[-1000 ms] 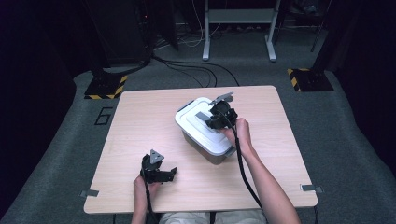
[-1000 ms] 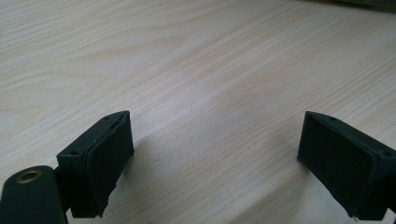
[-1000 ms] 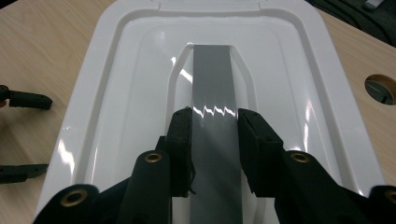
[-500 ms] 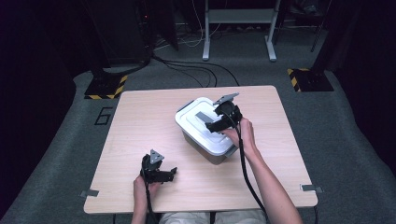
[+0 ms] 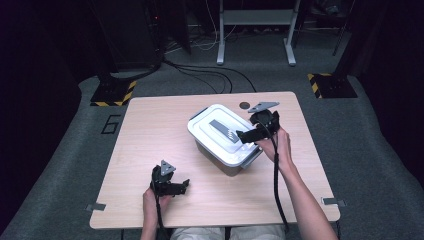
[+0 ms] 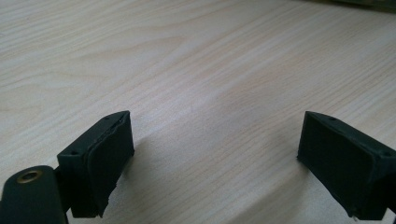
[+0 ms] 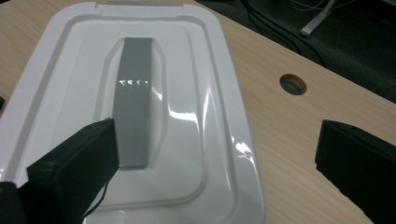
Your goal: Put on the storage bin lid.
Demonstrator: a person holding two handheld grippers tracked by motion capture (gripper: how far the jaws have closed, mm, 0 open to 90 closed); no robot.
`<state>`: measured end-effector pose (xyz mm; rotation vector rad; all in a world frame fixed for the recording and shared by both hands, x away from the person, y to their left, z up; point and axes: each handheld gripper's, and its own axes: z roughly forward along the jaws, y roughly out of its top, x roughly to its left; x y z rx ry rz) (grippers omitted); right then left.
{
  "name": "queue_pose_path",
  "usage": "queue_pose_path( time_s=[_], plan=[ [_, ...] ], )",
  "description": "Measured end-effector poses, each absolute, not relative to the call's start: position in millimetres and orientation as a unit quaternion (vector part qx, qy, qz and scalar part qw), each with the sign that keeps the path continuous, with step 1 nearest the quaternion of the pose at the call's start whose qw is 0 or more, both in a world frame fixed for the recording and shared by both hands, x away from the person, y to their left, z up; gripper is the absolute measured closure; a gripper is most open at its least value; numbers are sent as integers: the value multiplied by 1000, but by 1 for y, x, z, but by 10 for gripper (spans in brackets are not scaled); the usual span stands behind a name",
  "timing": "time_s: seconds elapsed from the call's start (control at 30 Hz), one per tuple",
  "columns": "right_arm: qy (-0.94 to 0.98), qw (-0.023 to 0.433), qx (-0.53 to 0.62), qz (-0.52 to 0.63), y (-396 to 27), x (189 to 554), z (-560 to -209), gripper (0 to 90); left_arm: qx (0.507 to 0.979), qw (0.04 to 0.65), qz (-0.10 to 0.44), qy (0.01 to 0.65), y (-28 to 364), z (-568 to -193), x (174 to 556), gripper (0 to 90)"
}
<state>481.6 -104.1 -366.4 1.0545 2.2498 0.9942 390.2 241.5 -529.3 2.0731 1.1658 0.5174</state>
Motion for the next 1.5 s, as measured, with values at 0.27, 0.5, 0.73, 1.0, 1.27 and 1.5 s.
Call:
queue_pose_path(
  time_s=[0.27, 0.5, 0.73, 1.0, 1.27, 1.5],
  plan=[
    [798, 234, 416, 368, -141, 476, -374, 0, 799, 347, 199, 450, 242, -529, 390, 101],
    [780, 228, 448, 373, -176, 472, -390, 0, 799, 347, 199, 450, 242, -529, 390, 102],
    [766, 217, 477, 371, -203, 469, -411, 0, 798, 348, 200, 450, 242, -530, 390, 102],
    [755, 195, 515, 355, -232, 467, -453, 0, 799, 346, 199, 450, 242, -529, 390, 102],
    [759, 194, 533, 321, -246, 454, -497, 0, 799, 346, 199, 450, 242, -529, 390, 102],
    [758, 206, 531, 317, -250, 445, -522, 0, 797, 349, 201, 451, 241, -530, 391, 103]
  ],
)
